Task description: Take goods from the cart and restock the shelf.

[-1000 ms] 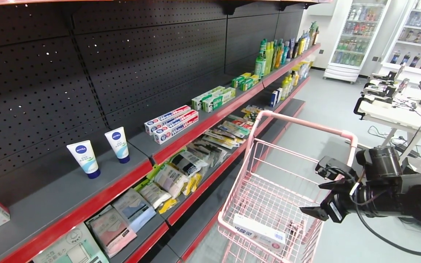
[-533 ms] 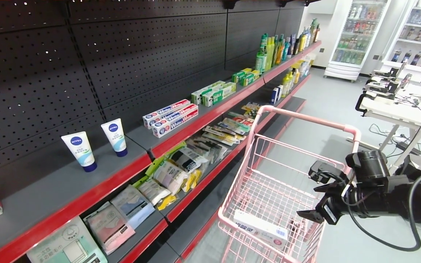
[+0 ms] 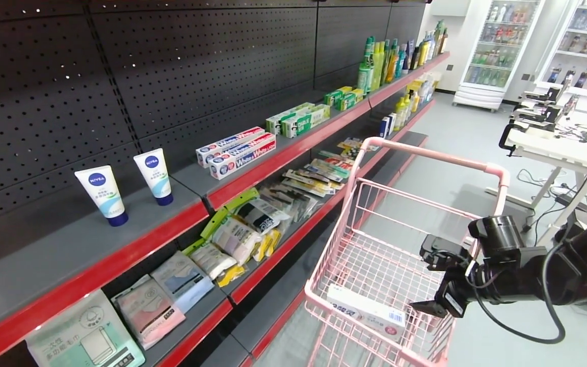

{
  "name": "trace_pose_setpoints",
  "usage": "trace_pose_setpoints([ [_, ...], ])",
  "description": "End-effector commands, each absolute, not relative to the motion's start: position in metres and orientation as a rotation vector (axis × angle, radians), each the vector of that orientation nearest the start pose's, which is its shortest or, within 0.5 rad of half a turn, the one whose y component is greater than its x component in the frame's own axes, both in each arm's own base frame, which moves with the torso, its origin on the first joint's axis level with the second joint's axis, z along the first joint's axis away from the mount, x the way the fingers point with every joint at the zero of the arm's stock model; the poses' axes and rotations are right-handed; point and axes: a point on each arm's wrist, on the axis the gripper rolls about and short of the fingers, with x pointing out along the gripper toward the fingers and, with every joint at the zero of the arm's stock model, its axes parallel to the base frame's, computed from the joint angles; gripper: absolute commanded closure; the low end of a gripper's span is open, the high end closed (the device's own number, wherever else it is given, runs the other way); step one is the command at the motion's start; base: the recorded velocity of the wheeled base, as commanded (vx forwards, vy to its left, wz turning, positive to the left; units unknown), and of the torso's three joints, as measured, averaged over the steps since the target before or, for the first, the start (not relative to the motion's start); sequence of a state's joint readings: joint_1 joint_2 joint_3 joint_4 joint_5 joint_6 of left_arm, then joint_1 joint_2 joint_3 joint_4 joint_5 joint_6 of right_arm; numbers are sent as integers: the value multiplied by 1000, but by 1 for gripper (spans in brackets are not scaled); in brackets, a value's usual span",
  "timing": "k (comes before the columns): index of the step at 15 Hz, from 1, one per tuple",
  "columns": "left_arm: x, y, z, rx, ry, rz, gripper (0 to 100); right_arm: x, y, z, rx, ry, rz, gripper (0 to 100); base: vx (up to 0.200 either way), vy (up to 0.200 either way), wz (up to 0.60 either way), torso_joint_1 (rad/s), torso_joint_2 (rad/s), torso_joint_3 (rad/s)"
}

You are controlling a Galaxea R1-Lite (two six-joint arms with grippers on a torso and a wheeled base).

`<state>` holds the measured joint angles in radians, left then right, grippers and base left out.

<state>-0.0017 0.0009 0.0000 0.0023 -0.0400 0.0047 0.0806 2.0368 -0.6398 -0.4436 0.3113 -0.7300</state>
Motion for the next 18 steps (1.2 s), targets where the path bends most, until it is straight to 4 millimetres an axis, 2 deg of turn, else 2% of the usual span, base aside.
trace_pose_setpoints([
  [1, -23, -1, 75, 5, 3, -41, 0, 302, 32, 18, -549, 775, 700, 0, 0, 0, 0, -163, 359, 193],
  [8, -23, -1, 75, 5, 3, -41, 0, 312, 31, 16, -545, 756, 699, 0, 0, 0, 0, -184, 422, 235],
  [12, -23, -1, 75, 5, 3, -41, 0, 321, 32, 23, -545, 716, 694, 0, 0, 0, 0, -72, 162, 89],
  [16, -23, -1, 75, 5, 3, -41, 0, 334, 36, 2, -496, 695, 818, 0, 0, 0, 0, 1, 5, 13],
  [18, -23, -1, 75, 5, 3, -41, 0, 342, 35, -15, -505, 681, 891, 0, 0, 0, 0, 0, 0, 0],
])
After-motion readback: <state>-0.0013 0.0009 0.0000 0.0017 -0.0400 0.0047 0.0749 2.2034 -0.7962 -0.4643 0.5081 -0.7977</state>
